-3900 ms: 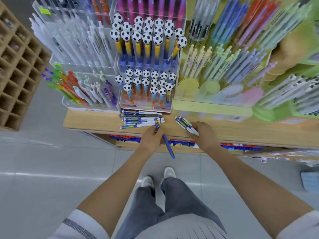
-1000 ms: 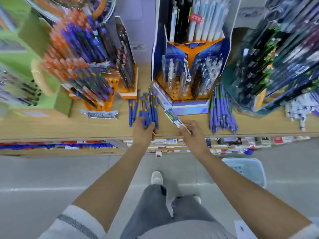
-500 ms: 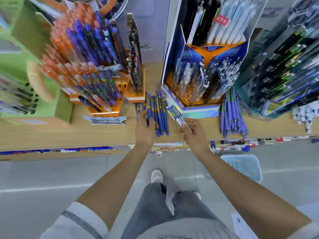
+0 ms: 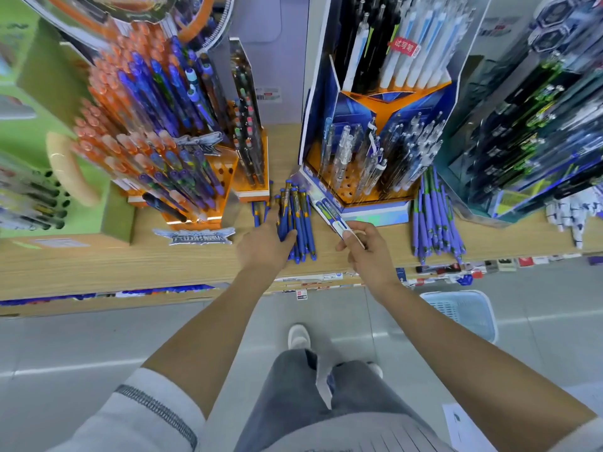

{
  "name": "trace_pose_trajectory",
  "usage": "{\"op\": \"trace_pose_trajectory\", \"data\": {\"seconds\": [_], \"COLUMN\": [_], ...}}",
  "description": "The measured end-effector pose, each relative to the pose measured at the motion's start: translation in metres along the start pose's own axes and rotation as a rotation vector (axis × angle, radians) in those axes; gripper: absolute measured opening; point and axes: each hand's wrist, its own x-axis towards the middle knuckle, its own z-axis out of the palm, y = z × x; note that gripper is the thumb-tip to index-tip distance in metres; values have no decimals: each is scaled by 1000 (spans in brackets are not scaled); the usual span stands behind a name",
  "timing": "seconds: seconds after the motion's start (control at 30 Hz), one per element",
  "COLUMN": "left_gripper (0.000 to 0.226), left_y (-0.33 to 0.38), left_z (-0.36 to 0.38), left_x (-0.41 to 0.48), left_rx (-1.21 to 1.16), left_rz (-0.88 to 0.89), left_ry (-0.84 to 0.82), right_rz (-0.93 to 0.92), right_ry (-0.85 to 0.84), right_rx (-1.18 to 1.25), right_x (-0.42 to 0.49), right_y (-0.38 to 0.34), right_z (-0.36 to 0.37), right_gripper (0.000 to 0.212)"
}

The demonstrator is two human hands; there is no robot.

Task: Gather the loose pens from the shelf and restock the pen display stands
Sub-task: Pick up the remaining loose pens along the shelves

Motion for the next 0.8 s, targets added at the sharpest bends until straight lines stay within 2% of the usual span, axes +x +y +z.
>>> {"op": "trace_pose_trajectory", "data": {"seconds": [0.1,0.2,0.27,0.33,0.37,0.43,0.5,0.53,0.63,0.7,0.8], "left_gripper": [65,65,56,38,28,15,30,37,35,32,38], "left_y": [1,3,3,14,20,41,70,84,123,154,208], "left_z": [0,6,10,16,17,25,27,29,47,64,94], "left_x": [-2,-6,-9,-18,-20,-28,-38,-43,-57,-71,-95], "left_rx": [76,49,-40,-227,-374,-780,-1142,-1214,-1213,-1161,-1149], "left_rz": [-7,-17,-32,3,19,-17,-141,-162,-91,-25,30], "left_ry": [-11,26,119,180,162,12,-183,-238,-281,-313,-364], "right_rz": [2,-7,-14,-28,-39,-53,-73,-82,-99,-94,-81], "right_ry": [-12,-9,-15,-23,-36,-68,-118,-144,-153,-76,30], "right_rx": [1,11,24,29,25,43,63,57,40,42,67], "right_x": [-2,-6,-8,-14,-15,-22,-31,-35,-45,-52,-65], "right_y": [0,-1,-2,0,0,2,1,1,9,18,30], "right_z": [-5,-12,-16,-25,-25,-34,-50,-59,-98,-133,-193], "right_gripper": [13,18,15,14,15,19,17,15,10,13,18]}}
